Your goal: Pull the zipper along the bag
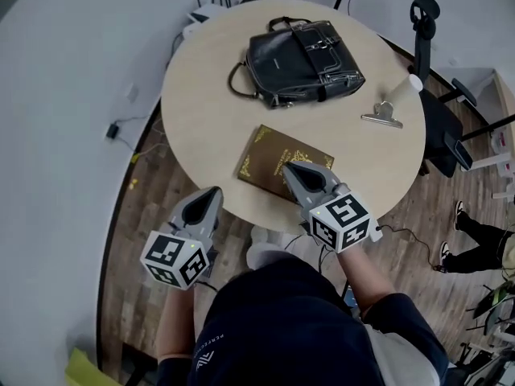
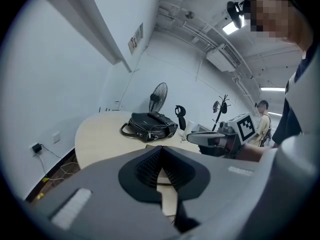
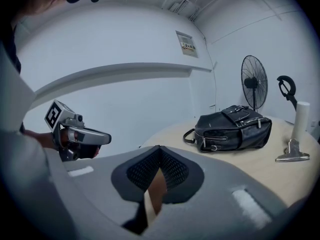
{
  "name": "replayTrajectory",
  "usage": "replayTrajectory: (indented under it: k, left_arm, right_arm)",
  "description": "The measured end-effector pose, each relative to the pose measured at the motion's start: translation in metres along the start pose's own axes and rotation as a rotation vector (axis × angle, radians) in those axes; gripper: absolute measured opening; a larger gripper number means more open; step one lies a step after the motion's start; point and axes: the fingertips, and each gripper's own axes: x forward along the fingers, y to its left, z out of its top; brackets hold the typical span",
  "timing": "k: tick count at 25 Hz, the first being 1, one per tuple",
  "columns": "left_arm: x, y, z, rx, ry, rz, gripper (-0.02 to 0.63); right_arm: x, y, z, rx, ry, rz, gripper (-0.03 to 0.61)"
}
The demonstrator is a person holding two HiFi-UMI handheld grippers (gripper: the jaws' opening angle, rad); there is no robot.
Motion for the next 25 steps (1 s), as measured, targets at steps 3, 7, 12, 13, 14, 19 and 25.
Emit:
replayTrajectory:
  k: [3, 7, 12, 13, 14, 19, 25]
  left_arm:
    - [0.028, 0.002, 0.006, 0.007, 0.040, -0.045, 0.017]
    - [0.061, 0.005, 0.014, 0.016, 0.067, -0.072, 0.029]
    - [0.097, 0.005, 0.020, 0.049, 0.108, -0.105, 0.058]
    - [0.104, 0.005, 0.022, 0.060, 0.115, -0.112, 0.062]
    - [0.112, 0.005, 0.024, 0.071, 0.122, -0.117, 0.068]
    - [0.149, 0.017, 0.031, 0.109, 0.170, -0.131, 0.101]
    - [0.196, 0.025, 0.029, 0.120, 0.237, -0.163, 0.133]
  right_arm:
    - [0.004, -0.025, 0.001, 0.023, -0.003, -0.055, 0.003]
    - [0.007, -0.054, 0.007, 0.046, -0.023, -0.111, 0.003]
    - [0.005, -0.075, 0.012, 0.051, -0.040, -0.170, 0.003]
    - [0.005, -0.080, 0.013, 0.052, -0.043, -0.183, 0.003]
    - [0.004, -0.084, 0.015, 0.053, -0.045, -0.196, 0.003]
    - [0.003, -0.106, 0.022, 0.057, -0.052, -0.279, 0.003]
    - [0.011, -0.133, 0.025, 0.083, -0.055, -0.381, 0.005]
